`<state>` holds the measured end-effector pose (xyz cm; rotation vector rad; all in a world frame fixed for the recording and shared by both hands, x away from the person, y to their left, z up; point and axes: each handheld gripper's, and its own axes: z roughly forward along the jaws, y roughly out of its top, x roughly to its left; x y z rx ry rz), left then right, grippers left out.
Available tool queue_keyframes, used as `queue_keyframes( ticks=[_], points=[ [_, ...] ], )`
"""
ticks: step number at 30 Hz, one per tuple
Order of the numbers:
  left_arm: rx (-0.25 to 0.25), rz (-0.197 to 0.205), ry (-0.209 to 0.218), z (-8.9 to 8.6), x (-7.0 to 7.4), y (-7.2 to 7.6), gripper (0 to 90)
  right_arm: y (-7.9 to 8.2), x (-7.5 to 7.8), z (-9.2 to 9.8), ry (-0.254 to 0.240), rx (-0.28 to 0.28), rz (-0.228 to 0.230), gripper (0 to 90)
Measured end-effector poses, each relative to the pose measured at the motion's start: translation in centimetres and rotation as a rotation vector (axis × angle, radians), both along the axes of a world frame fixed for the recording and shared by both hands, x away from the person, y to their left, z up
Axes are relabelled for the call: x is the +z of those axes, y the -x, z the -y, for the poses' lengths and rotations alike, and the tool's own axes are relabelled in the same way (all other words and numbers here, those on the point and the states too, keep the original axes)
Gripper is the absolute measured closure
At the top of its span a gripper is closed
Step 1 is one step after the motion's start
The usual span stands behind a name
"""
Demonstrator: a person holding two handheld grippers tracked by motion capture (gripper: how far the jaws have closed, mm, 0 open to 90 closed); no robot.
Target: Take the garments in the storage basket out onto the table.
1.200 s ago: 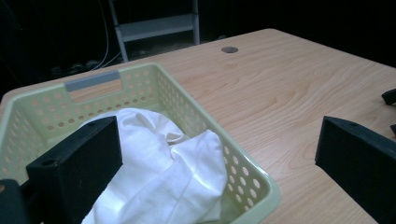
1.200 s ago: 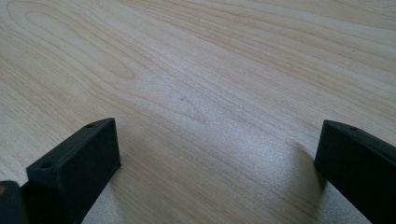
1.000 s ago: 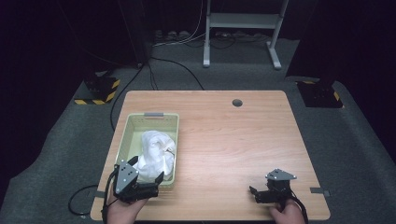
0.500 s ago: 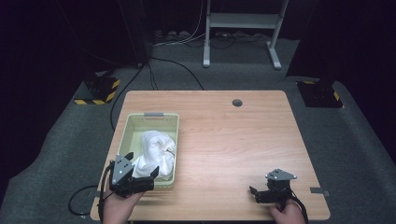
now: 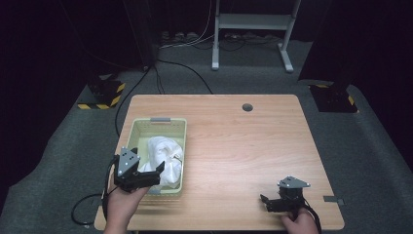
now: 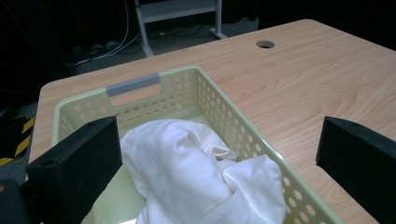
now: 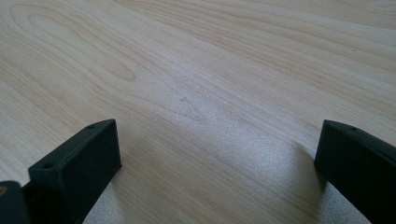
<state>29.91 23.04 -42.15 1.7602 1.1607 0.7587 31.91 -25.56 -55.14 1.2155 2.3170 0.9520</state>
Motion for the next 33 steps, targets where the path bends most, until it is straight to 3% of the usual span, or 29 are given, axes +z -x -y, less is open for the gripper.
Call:
queue_keyframes(
  ticks=[15,26,33],
  points=[
    [-0.005,-0.036,-0.028,0.3,0.4,-2.7,0.6,0.0,0.0,0.0,0.006,0.0,0.001,0.2],
    [0.011,-0.133,-0.051,0.4,-0.6,-5.4,0.6,0.0,0.0,-0.1,0.007,-0.002,-0.001,0.1],
    [0.003,-0.205,-0.044,0.5,-1.5,-6.9,0.8,0.0,0.0,-0.1,0.007,-0.002,-0.001,0.1]
  ],
)
